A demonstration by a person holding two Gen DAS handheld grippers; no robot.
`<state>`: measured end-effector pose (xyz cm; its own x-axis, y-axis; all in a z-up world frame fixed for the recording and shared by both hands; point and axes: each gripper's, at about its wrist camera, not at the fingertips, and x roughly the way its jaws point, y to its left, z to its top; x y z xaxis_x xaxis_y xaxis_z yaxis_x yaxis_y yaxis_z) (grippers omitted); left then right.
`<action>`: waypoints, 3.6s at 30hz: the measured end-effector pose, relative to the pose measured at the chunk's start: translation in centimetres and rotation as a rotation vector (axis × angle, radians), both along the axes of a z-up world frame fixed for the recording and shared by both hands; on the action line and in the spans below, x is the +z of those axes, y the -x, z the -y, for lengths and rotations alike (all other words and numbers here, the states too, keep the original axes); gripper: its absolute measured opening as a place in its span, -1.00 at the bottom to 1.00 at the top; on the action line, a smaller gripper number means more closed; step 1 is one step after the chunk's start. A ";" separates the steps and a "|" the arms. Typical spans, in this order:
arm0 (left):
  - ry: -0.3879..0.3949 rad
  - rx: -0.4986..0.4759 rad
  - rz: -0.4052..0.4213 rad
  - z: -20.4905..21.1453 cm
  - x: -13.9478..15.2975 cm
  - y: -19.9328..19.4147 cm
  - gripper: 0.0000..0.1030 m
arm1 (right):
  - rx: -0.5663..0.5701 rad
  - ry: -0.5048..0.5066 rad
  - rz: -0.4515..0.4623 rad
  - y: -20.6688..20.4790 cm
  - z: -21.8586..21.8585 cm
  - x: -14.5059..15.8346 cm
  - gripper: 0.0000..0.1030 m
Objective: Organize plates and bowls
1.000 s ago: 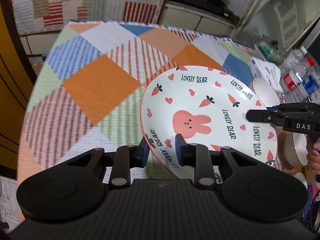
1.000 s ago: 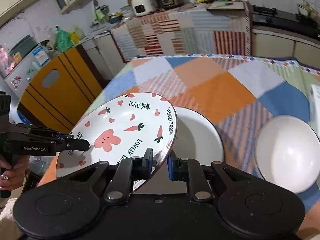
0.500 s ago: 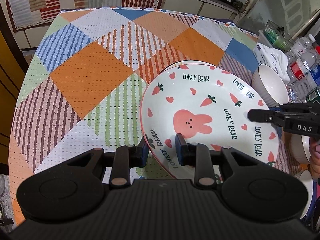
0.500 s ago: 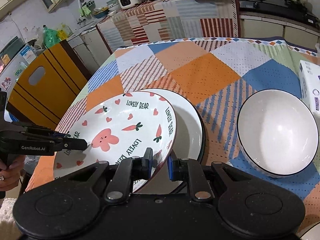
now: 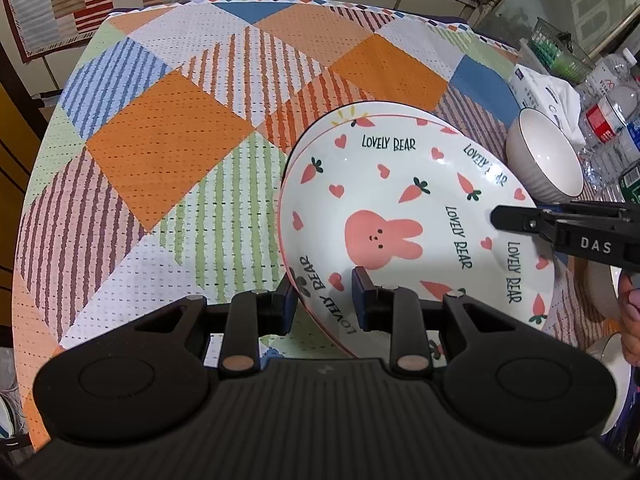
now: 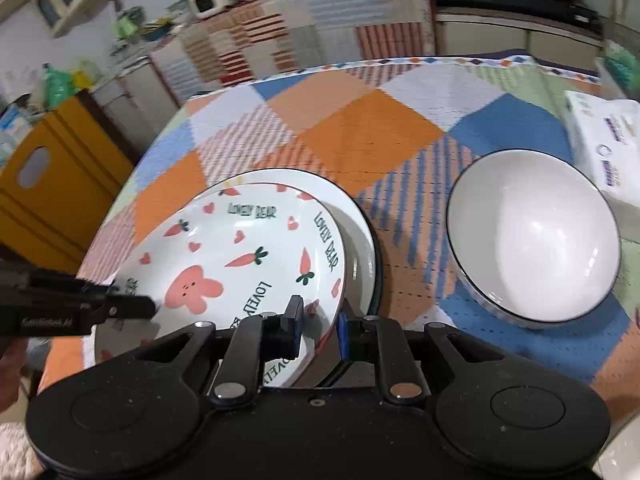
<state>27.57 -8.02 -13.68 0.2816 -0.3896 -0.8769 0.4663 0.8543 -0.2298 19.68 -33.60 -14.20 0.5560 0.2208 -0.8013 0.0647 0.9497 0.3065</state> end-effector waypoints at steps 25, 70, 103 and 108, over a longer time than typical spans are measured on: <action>0.004 0.158 0.012 0.2 -0.3 1.4 -0.49 | 0.006 0.461 0.136 1.5 -5.3 -0.2 -0.44; -0.018 -0.068 0.175 9.4 6.8 24.1 0.26 | 0.298 0.262 0.267 26.1 4.8 3.8 0.43; 0.045 -0.199 0.010 14.4 0.6 25.0 0.20 | 0.471 0.258 0.120 26.2 4.9 -3.2 0.80; 0.043 -0.229 -0.025 14.9 -0.8 24.6 -0.55 | 0.473 0.209 0.133 25.4 4.6 -3.9 0.80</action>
